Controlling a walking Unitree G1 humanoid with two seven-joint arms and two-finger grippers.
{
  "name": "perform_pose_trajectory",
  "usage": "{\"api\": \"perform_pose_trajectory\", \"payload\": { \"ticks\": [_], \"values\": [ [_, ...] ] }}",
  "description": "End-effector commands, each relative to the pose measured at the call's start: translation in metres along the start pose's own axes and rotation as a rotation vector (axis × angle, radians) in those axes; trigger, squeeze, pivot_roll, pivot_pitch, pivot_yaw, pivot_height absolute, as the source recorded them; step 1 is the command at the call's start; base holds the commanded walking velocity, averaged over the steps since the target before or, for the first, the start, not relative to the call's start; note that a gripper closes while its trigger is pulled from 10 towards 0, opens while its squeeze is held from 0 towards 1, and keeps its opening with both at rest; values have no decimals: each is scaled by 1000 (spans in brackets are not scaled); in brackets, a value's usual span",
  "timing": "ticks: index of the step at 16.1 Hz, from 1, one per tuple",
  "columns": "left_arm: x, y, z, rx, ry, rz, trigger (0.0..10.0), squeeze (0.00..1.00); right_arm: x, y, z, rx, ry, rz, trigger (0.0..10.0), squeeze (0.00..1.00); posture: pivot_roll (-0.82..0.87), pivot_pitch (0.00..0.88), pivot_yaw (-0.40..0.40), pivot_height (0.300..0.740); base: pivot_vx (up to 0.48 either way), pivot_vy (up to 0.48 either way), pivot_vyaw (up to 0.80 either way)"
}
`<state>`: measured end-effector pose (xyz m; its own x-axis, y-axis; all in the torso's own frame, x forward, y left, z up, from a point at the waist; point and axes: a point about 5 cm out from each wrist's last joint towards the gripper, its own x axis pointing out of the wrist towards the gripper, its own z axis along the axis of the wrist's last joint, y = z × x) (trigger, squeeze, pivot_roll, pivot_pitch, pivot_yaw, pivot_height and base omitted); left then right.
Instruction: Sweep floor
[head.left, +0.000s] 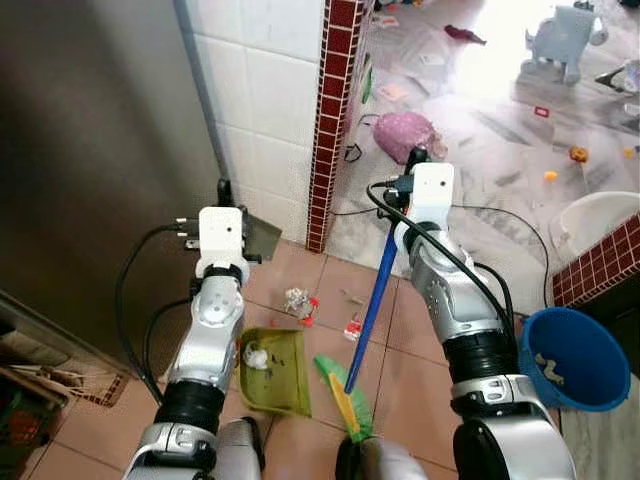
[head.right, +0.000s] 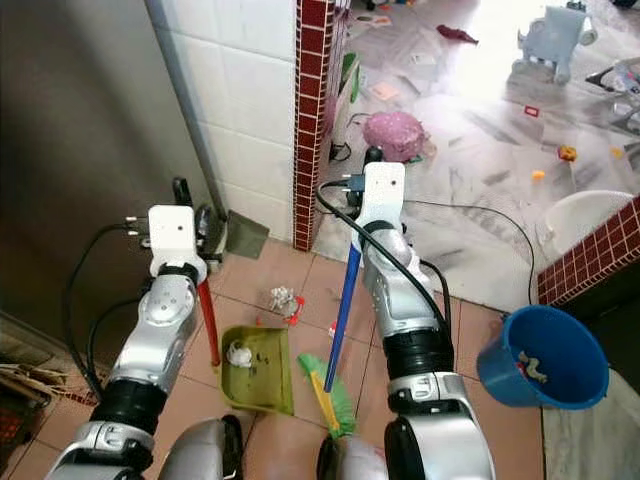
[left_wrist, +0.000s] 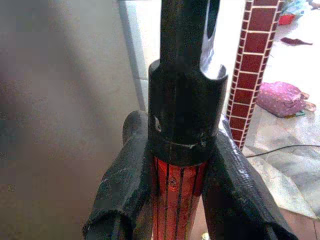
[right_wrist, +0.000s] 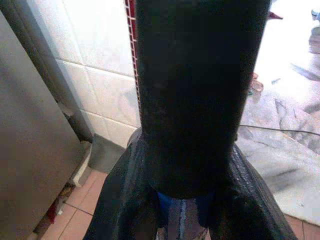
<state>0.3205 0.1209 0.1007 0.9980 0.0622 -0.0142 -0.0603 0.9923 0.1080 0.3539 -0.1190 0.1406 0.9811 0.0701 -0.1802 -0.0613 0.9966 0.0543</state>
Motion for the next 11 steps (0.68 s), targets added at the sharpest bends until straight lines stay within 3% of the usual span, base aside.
{"api": "perform_pose_trajectory", "payload": {
  "ticks": [1, 3, 6, 9, 10, 11],
  "values": [
    [-1, -9, -6, 14, 40, -32, 10000, 0, 0, -3, 4, 27, -3, -9, 10000, 0, -46, 98, -62, 740, 0, 0, 0],
    [0, -14, -9, -9, 56, -44, 10000, 0, 0, -4, 1, 33, 14, -21, 10000, 0, -46, 93, -64, 740, 0, 0, 0],
    [2, -28, -14, -71, 84, -95, 10000, 0, 2, 8, 14, 306, -26, -1, 10000, 0, -52, 79, -61, 740, 0, 0, 0],
    [2, -32, -16, -89, 101, -111, 10000, 0, 2, 17, 32, 406, -87, 32, 10000, 0, -51, 76, -54, 740, 0, 0, 0],
    [2, -32, -18, -97, 111, -113, 10000, 0, 3, 23, 43, 508, -111, 61, 10000, 0, -49, 76, -49, 740, 0, 0, 0],
    [2, -32, -19, -97, 112, -112, 10000, 0, 2, 24, 49, 531, -130, 77, 10000, 0, -49, 76, -49, 740, 0, 0, 0]
  ]
}}
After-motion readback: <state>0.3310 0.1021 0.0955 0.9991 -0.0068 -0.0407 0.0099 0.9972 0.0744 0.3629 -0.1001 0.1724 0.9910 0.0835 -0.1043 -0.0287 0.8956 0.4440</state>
